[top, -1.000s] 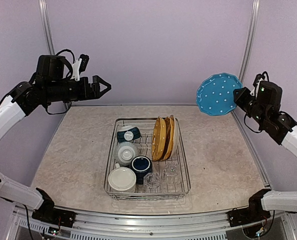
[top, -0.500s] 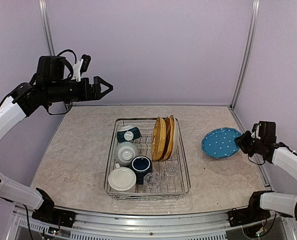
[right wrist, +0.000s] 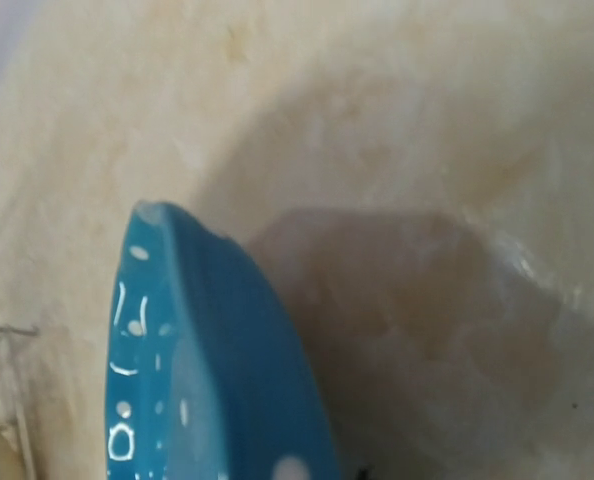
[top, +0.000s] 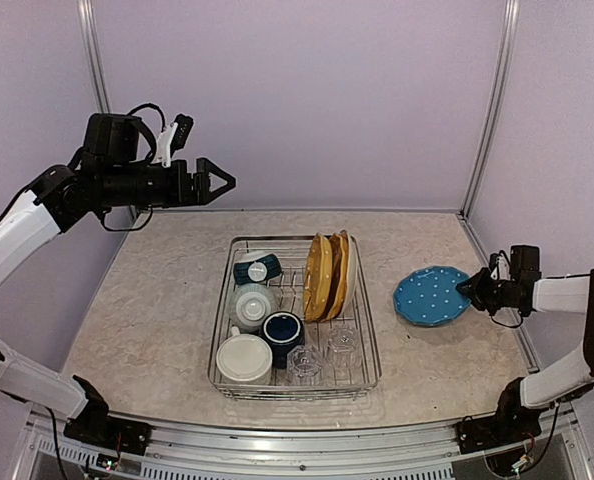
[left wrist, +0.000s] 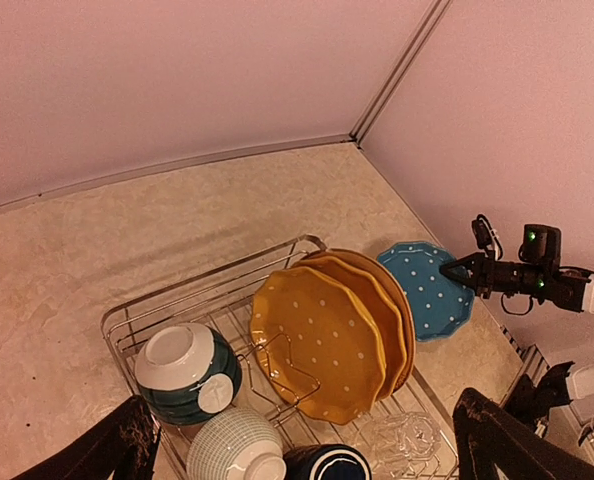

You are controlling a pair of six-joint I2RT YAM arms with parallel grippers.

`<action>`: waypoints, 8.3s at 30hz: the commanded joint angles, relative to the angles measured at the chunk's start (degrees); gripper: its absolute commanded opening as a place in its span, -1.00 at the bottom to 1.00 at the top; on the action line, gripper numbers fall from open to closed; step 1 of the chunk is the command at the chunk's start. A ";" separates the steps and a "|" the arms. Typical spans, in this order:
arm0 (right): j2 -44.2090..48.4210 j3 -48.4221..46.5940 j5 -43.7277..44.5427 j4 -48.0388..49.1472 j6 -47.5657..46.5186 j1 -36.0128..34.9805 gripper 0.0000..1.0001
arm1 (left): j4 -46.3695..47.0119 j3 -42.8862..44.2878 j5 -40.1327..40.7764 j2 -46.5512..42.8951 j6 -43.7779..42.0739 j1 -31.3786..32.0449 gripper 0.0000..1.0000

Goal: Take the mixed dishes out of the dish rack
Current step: Place the plate at the center of the board, then grab the plate from the dish rack, then pass from the left arm to the right, then place the plate with another plate.

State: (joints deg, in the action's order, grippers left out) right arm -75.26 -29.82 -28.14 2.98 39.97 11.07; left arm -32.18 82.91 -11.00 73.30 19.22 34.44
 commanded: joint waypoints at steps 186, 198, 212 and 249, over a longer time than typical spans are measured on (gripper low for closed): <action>-15.90 -39.10 79.92 5.78 -22.29 -79.55 -1.00 | 0.60 20.48 -14.58 24.50 30.64 10.76 0.25; -12.37 -39.86 70.81 8.65 -20.71 -76.57 -1.00 | -3.76 11.89 -5.94 9.82 20.28 5.78 0.98; -0.23 -34.82 48.67 9.01 -12.99 -64.31 -1.00 | -12.95 11.59 -4.89 -3.46 7.58 -15.07 0.98; 17.30 -7.36 -5.11 -14.76 -3.78 -3.72 -1.00 | -6.73 -1.04 -17.77 0.30 7.73 -24.10 0.98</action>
State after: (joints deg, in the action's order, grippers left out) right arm -56.86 -37.34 -22.04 -20.91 36.01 3.51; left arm -40.07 82.54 -26.50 73.91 26.20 10.35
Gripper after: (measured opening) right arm 0.193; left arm 0.990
